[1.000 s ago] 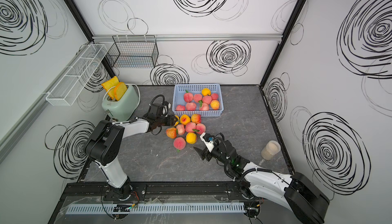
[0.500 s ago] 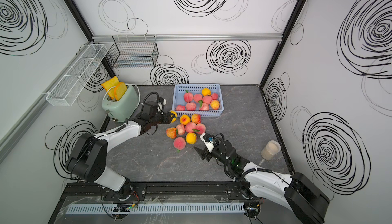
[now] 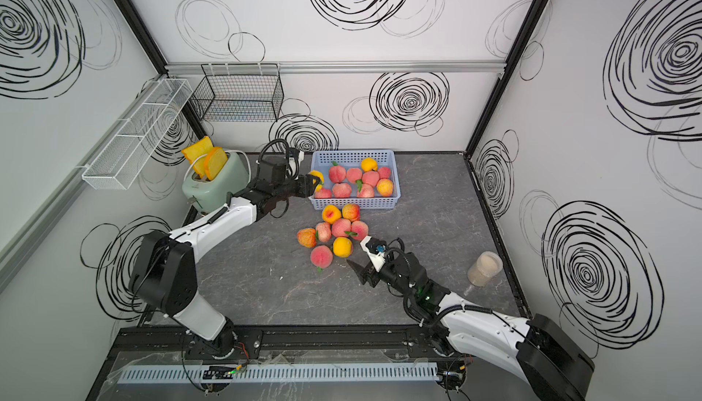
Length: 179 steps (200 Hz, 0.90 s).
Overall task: Put the peaches into the basket
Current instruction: Pick up the peach from the center of the board, then place the peach in the basket.
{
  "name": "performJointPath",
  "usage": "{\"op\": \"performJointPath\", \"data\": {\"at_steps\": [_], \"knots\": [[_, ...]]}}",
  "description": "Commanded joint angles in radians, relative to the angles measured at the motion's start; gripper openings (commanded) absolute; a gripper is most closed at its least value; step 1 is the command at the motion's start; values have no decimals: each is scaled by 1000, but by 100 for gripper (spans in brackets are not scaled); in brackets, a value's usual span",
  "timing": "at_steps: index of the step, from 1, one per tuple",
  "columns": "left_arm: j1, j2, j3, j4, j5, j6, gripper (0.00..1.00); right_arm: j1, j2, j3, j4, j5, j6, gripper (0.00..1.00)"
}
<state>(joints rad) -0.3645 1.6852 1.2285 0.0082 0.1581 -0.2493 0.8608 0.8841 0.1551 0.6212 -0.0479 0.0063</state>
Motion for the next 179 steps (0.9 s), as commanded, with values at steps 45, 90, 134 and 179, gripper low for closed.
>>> {"op": "performJointPath", "data": {"at_steps": [45,90,134,179], "knots": [[-15,267,217,59,-94,96,62,9,-25,-19,46,25,-12,79],[-29,394,336,46,-148,149,62,9,-11,-19,58,17,-10,79],[-39,475,417,16,-189,188,62,9,-1,-17,62,16,-10,79],[-65,540,478,-8,-236,220,63,10,7,-15,63,21,-11,79]]}}
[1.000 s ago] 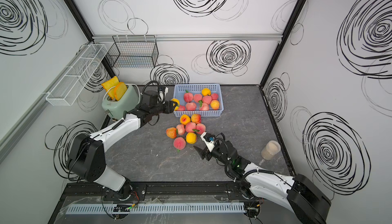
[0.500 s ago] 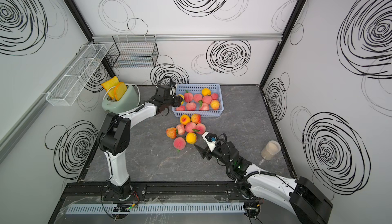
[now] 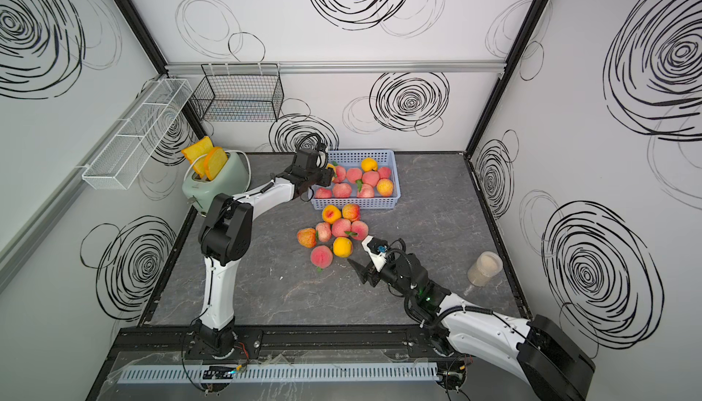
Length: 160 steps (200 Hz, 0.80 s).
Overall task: Put the peaches into the basket
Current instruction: Place the peach in the basket.
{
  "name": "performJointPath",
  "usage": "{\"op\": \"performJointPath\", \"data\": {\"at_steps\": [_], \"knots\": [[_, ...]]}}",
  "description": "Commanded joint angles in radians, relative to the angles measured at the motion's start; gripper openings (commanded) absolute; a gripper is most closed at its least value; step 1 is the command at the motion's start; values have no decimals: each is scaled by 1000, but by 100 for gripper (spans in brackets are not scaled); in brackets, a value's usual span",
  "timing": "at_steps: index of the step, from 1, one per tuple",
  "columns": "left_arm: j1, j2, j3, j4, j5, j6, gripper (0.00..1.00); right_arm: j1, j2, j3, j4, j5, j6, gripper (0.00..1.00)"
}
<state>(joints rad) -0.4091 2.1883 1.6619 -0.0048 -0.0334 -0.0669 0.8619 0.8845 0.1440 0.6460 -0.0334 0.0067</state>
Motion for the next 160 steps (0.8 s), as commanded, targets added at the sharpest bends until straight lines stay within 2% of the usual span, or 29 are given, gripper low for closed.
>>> {"op": "performJointPath", "data": {"at_steps": [1,77,117,160], "knots": [[-20,38,45,5,-46,39,63,8,7,-4,38,6,-11,79],[-27,63,23,-4,-80,38,65,9,22,1,37,10,-11,80],[-27,58,16,-6,-76,33,75,8,23,2,38,10,-12,80],[-27,44,19,-1,-62,33,78,8,24,3,36,11,-11,80]]}}
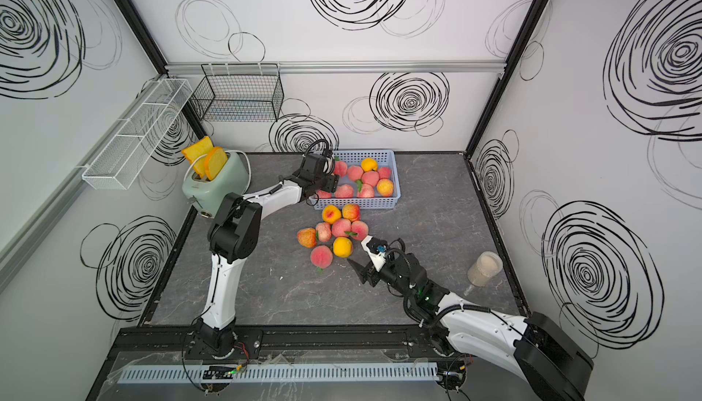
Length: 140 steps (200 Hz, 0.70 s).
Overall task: Put the peaches into the basket
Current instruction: Place the peach in the basket.
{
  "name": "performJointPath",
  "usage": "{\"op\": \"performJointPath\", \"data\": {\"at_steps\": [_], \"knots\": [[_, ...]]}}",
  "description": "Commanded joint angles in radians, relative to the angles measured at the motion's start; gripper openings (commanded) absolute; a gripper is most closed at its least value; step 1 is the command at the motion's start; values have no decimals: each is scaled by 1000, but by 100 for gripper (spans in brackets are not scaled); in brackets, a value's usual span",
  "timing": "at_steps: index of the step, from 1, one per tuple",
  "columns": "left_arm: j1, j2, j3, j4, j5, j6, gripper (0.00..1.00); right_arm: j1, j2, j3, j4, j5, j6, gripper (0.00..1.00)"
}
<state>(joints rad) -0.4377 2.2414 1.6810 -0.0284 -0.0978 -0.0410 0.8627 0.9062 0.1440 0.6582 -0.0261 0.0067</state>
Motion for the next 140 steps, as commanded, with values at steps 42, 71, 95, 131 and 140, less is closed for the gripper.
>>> {"op": "performJointPath", "data": {"at_steps": [42,71,95,131,140], "knots": [[5,-39,-14,27,19,-9,78,7,-1,3,21,8,-11,80],[7,-105,-65,57,61,-34,77,7,0,3,21,9,-11,80],[7,-167,-110,75,94,-54,77,8,2,4,23,8,-10,80],[3,-290,-221,100,144,-89,77,7,-2,5,17,22,-11,80],[2,-329,-261,106,164,-99,77,7,-4,5,15,27,-11,80]]}}
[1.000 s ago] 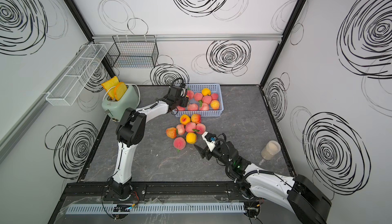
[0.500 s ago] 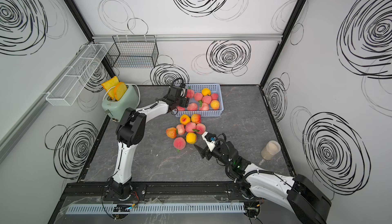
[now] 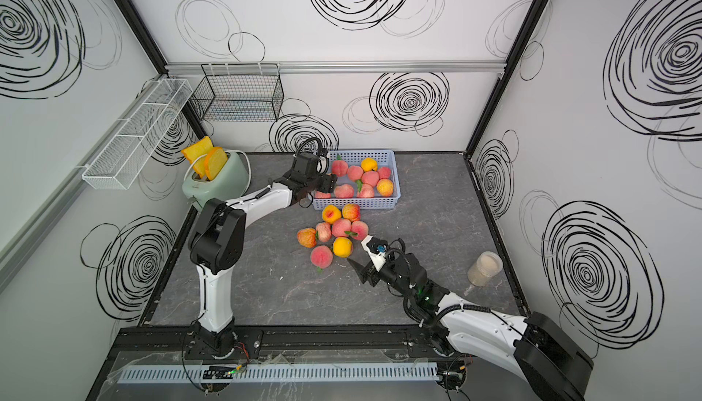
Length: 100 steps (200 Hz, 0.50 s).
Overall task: Put the peaches into the basket
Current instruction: Place the peach in the basket.
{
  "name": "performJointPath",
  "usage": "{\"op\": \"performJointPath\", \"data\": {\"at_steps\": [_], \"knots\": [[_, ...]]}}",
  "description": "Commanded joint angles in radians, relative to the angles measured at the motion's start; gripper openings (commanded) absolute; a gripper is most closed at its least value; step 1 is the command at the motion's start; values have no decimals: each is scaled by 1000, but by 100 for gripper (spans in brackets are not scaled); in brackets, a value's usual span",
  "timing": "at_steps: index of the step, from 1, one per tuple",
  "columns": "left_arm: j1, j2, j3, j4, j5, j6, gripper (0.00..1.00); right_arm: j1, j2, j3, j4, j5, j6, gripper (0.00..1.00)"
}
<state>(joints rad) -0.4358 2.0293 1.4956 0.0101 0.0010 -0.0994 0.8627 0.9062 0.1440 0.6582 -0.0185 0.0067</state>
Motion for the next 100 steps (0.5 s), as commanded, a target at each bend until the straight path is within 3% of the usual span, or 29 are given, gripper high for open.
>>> {"op": "performJointPath", "data": {"at_steps": [1,46,100], "knots": [[0,-122,-80,68,67,-42,77,7,-4,6,15,20,-11,80],[-3,-334,-286,58,158,-78,77,7,7,11,19,31,-10,81],[-15,-612,-455,-92,266,-72,77,-19,33,27,-12,63,59,82]]}}
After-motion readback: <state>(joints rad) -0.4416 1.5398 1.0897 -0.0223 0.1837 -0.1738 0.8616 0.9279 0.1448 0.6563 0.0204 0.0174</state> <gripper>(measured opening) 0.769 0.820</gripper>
